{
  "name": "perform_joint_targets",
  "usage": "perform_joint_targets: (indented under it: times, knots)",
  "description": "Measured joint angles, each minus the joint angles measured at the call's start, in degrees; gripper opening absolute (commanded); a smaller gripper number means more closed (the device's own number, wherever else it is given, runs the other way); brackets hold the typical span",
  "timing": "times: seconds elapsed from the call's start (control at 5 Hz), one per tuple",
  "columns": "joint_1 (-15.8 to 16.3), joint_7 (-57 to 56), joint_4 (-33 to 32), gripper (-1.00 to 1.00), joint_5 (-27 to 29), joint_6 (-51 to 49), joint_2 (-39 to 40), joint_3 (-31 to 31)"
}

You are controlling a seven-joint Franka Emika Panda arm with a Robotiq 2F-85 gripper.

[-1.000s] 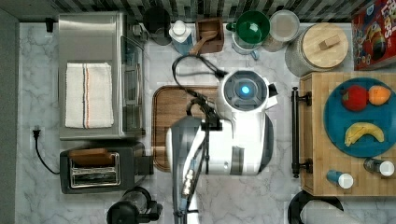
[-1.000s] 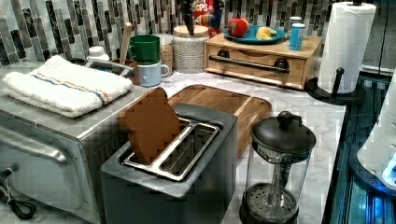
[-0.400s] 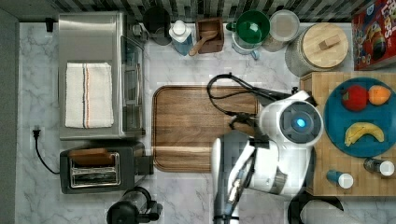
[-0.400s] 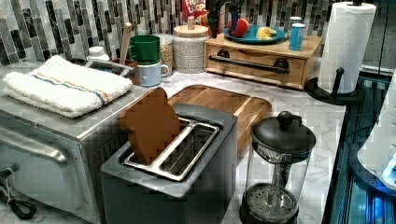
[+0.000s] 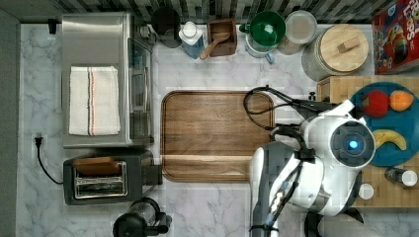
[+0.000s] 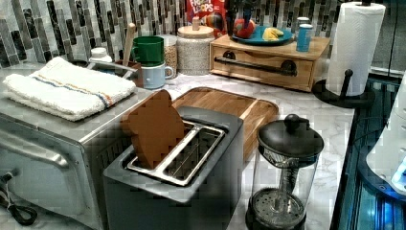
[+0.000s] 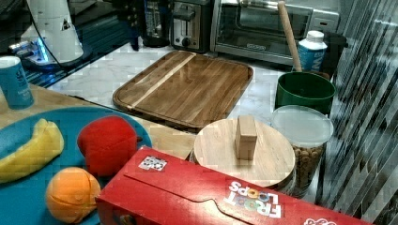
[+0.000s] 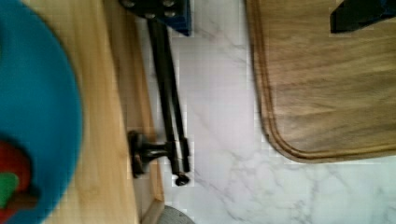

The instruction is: Open the drawer.

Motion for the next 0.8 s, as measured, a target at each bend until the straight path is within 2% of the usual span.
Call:
perform_joint_targets:
  times: [0.4, 0.8]
  knots:
    - [-0.38, -6.43, -0.11, 1.0, -1.15, 4.25, 3.19, -1.36]
    - [-0.94, -8.84, -1.9, 1.0, -2.36, 13.4, 3.76, -1.59]
